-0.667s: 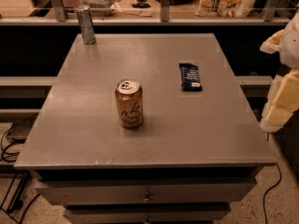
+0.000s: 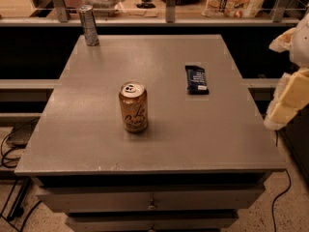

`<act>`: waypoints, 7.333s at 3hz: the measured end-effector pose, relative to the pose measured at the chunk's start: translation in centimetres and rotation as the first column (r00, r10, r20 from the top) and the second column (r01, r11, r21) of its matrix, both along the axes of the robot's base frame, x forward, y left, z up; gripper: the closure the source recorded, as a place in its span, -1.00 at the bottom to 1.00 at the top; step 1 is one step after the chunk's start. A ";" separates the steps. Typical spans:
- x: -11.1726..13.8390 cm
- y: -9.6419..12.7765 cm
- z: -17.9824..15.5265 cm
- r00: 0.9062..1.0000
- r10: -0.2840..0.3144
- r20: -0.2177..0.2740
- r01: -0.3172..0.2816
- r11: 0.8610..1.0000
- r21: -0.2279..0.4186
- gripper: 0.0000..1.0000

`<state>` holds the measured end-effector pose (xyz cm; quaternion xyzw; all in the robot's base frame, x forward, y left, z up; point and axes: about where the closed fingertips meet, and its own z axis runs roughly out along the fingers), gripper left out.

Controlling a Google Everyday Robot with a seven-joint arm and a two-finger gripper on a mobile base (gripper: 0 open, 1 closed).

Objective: Move rxbar blueberry near redbull can

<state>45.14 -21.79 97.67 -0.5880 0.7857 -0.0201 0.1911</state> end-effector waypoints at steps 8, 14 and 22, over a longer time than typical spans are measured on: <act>16.1 8.7 -9.5 0.999 -0.027 0.039 0.008 0.904 0.427 -1.00; 21.1 8.6 -14.3 0.989 -0.145 0.012 0.118 0.846 0.520 -0.96; 25.7 14.7 -1.1 0.976 0.027 0.216 -0.150 0.802 0.578 1.00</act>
Offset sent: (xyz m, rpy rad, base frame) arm 0.0270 0.0064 0.0021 0.1104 -0.0677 -0.0222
